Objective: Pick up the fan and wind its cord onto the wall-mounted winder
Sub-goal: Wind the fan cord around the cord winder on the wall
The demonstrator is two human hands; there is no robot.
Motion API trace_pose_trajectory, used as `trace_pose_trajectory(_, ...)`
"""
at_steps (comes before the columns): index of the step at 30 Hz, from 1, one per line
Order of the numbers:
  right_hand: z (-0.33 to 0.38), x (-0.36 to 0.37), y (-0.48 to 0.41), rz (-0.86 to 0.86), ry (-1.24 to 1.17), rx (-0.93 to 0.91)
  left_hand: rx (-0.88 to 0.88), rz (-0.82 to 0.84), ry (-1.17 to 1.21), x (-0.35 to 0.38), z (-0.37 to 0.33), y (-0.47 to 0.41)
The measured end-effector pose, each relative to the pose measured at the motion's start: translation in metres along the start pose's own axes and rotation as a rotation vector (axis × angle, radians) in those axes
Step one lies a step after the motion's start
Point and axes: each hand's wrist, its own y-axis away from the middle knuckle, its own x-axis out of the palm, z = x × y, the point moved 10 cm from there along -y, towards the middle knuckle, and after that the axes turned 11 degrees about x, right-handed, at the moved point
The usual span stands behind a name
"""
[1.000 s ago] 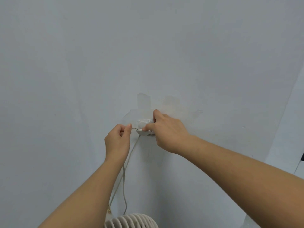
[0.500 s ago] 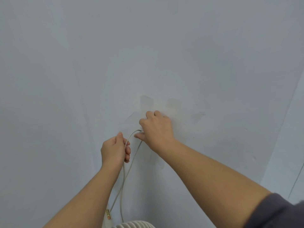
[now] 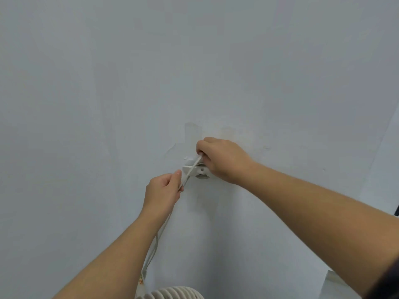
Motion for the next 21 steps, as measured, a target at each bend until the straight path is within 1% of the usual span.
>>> trace_pose_trajectory(3,-0.004,-0.014,0.012,-0.089,0.133,-0.159,0.003,0.054,0.131,0.011,-0.003,0.0)
trace_pose_trajectory(6,-0.001,-0.022,0.027,-0.145,0.323,-0.362,-0.003,0.131,0.163,0.021,-0.003,0.001)
trace_pose_trajectory(8,-0.002,-0.024,0.034,-0.191,0.417,-0.452,-0.011,0.209,0.174,0.032,-0.002,0.005)
trace_pose_trajectory(12,-0.012,-0.015,0.042,-0.148,0.499,-0.521,-0.012,0.348,0.12,0.056,0.001,0.014)
trace_pose_trajectory(16,-0.018,-0.01,0.045,-0.091,0.498,-0.551,0.027,0.443,0.025,0.076,-0.003,0.017)
trace_pose_trajectory(21,-0.018,-0.007,0.046,-0.073,0.48,-0.545,0.116,0.509,-0.14,0.1,-0.008,0.017)
